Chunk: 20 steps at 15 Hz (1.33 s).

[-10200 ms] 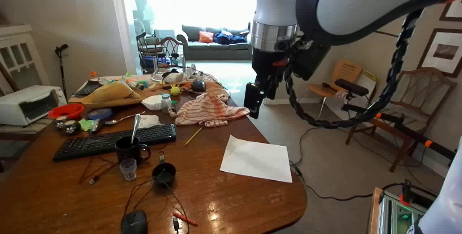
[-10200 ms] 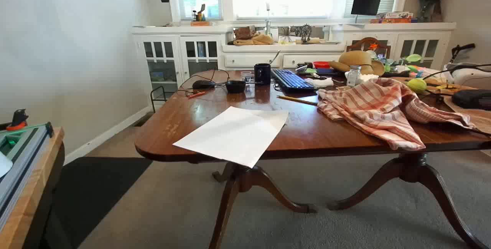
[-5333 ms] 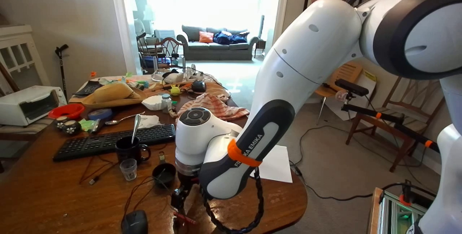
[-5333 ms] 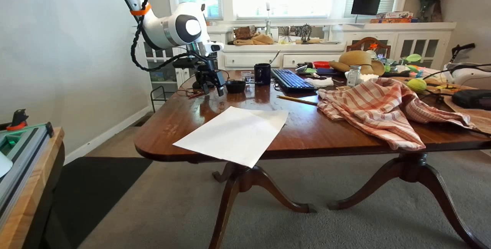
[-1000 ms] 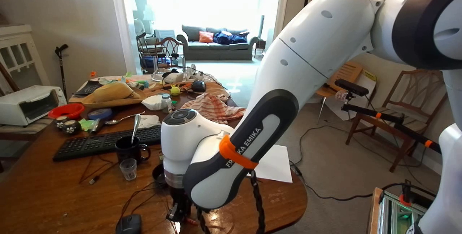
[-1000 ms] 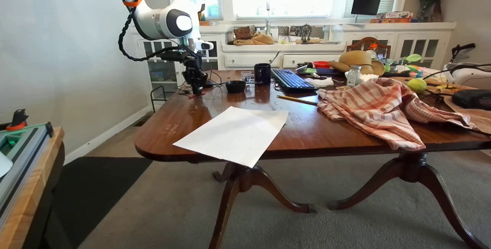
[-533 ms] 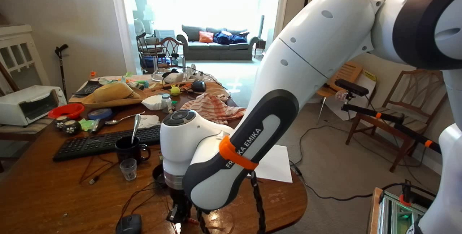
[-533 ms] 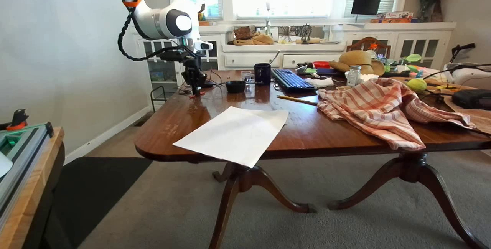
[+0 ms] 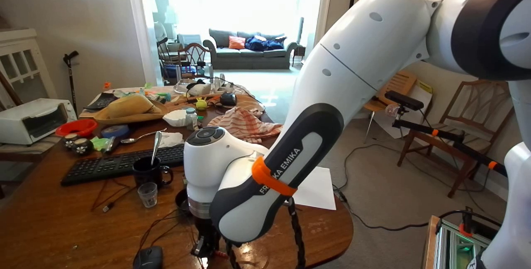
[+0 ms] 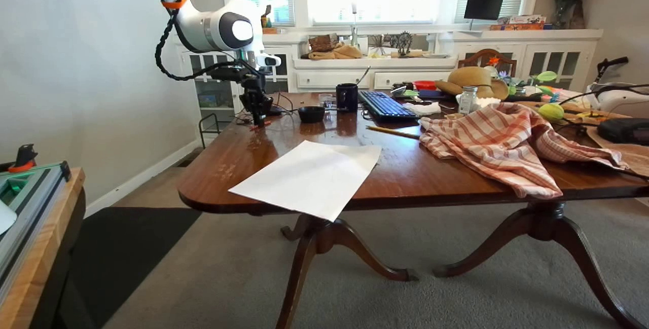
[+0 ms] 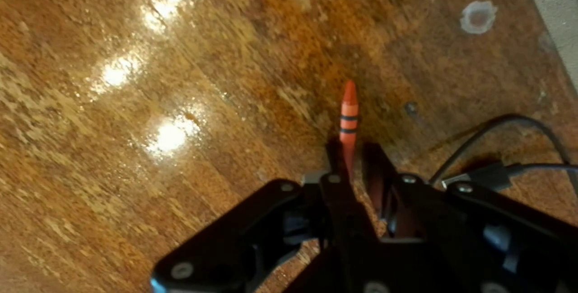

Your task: Put the crayon inside the measuring cup then put it on top of the white napkin.

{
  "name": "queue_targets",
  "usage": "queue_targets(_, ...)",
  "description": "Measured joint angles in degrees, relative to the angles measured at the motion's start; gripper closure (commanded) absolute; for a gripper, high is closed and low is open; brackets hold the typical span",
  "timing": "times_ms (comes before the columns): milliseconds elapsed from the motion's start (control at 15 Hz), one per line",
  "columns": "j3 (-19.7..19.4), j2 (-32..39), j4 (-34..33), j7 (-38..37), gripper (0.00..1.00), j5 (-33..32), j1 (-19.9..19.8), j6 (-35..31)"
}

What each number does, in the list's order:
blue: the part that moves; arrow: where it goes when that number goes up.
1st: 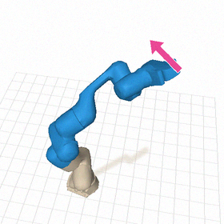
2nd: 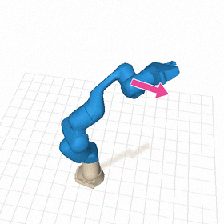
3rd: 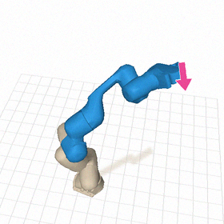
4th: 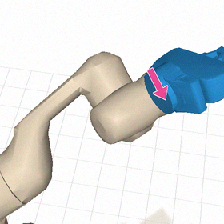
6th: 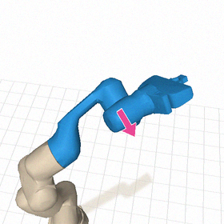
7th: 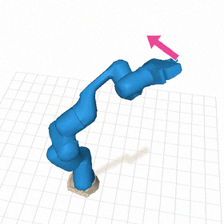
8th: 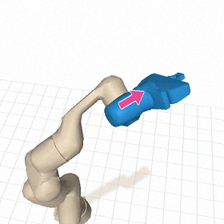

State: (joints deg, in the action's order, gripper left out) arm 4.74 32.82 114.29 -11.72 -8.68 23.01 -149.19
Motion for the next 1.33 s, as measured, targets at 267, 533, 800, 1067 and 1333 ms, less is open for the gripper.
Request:
queue_targets(267, 0.16, 0.15, 0.05, 0.07, 1.0, 0.0, -0.33, 0.0)
queue_targets(533, 0.19, 0.12, 0.01, 0.14, 0.98, 0.04, -0.63, -0.12)
queue_targets(800, -0.34, -1.52, -0.41, -0.93, 0.98, -0.01, -0.71, -0.31)
queue_targets(1067, -3.07, -4.96, -0.7, -3.88, 0.98, -2.03, -0.61, -0.28)
queue_targets(1333, -5.86, -5.42, -2.68, -6.35, 0.98, -4.04, -0.74, -0.26)
